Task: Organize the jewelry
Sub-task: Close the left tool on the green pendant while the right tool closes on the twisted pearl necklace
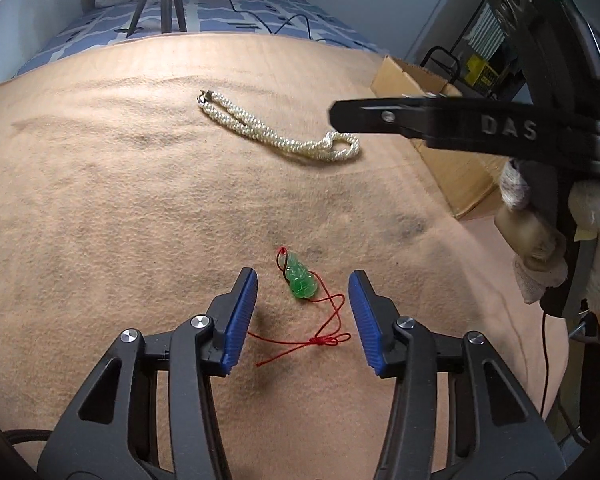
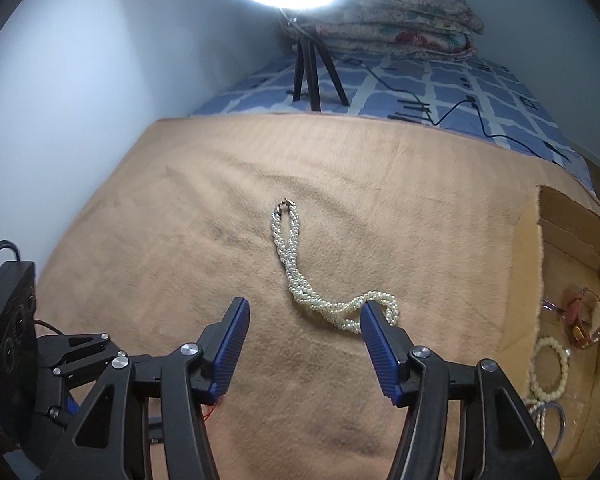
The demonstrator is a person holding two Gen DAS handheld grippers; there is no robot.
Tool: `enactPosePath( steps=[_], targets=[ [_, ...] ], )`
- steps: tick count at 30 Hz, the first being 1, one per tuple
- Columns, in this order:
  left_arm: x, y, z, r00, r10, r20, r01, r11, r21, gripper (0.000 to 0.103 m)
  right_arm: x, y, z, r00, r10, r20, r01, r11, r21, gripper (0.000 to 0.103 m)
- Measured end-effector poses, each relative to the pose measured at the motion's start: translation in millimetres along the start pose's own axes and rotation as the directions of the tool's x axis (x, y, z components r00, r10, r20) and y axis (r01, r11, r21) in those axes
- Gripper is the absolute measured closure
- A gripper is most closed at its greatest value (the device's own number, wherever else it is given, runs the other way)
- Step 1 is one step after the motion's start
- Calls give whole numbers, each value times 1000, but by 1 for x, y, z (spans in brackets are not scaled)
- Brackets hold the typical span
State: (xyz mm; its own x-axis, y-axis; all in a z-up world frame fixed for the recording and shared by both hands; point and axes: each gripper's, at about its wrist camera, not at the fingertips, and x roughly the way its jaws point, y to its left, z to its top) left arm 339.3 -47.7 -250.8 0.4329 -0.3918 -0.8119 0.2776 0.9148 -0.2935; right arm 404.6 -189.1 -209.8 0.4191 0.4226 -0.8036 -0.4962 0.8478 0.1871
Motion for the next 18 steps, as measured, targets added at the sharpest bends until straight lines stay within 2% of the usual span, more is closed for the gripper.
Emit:
enactPosePath(
  steps=[4,9,12,18],
  targets=[
    [12,1,-2,1000,12,-25,-13,1000,-8,61,17,3,4,1000,-6,-26,6,1000,-18,46],
    [18,0,-3,1000,23,-21,-23,1000,-5,62,39,5,6,998,-26,-57,24,999,-37,48],
    [22,-4,-3,999,47,-16,-46,999,16,66,48,6,6,997,-39,-73,36,998,-49,48],
    [25,-4,-2,997,73,0,-73,997,28,82,64,11,6,992,-73,-101,63,993,-96,50]
  ],
)
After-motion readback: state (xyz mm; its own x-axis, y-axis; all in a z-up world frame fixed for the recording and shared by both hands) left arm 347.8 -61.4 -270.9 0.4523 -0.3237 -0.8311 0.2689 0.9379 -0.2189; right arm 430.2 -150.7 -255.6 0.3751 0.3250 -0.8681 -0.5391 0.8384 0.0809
